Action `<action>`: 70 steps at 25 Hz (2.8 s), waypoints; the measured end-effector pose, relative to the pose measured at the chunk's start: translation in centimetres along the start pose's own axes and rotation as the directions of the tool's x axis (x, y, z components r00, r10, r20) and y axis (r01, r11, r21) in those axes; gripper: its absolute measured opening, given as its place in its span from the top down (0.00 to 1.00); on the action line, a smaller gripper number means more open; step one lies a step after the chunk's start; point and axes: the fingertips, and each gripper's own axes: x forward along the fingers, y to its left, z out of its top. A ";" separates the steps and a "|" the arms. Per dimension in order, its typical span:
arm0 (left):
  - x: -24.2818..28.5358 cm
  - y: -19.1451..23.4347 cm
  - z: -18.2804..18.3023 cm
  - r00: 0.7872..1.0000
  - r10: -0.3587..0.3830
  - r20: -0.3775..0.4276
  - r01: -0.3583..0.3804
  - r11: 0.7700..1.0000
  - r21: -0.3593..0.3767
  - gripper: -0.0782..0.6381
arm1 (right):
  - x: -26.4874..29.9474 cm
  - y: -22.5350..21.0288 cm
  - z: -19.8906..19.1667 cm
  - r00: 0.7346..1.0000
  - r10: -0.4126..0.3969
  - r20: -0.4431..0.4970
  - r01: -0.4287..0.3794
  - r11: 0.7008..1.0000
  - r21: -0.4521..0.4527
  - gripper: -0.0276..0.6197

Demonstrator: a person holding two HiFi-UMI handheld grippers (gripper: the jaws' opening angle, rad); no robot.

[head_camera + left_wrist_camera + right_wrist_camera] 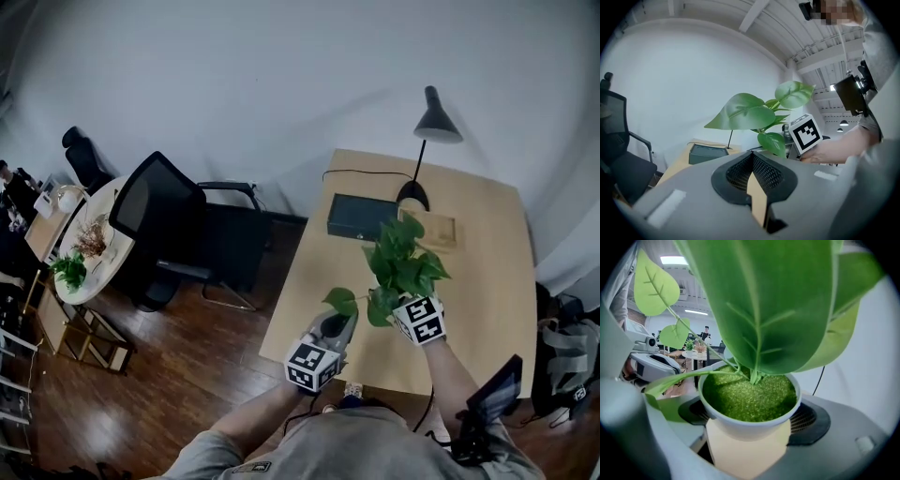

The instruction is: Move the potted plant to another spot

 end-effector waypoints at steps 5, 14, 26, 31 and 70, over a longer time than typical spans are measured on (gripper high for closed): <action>-1.9 -2.3 -0.5 0.999 -0.041 0.001 0.041 0.999 -0.002 0.90 | -3.8 1.2 -1.3 0.998 -0.056 -0.024 0.057 0.998 0.011 0.19; -2.5 -7.4 -2.2 0.988 -0.153 -0.022 0.153 0.988 -0.011 0.90 | -10.6 1.5 -4.0 0.985 -0.163 -0.061 0.166 0.985 0.045 0.19; 3.9 -15.3 -3.0 0.965 -0.259 -0.049 0.260 0.965 0.035 0.90 | -17.4 -5.7 -8.6 0.964 -0.255 -0.073 0.261 0.961 0.087 0.19; 9.5 -19.6 -3.6 0.962 -0.263 -0.067 0.266 0.964 0.032 0.90 | -20.2 -11.0 -11.4 0.964 -0.254 -0.078 0.261 0.960 0.104 0.19; 29.2 -29.4 -12.7 0.905 -0.284 -0.318 0.285 0.958 -0.046 0.90 | -20.7 -27.1 -30.6 0.961 -0.156 -0.230 0.217 0.938 0.270 0.19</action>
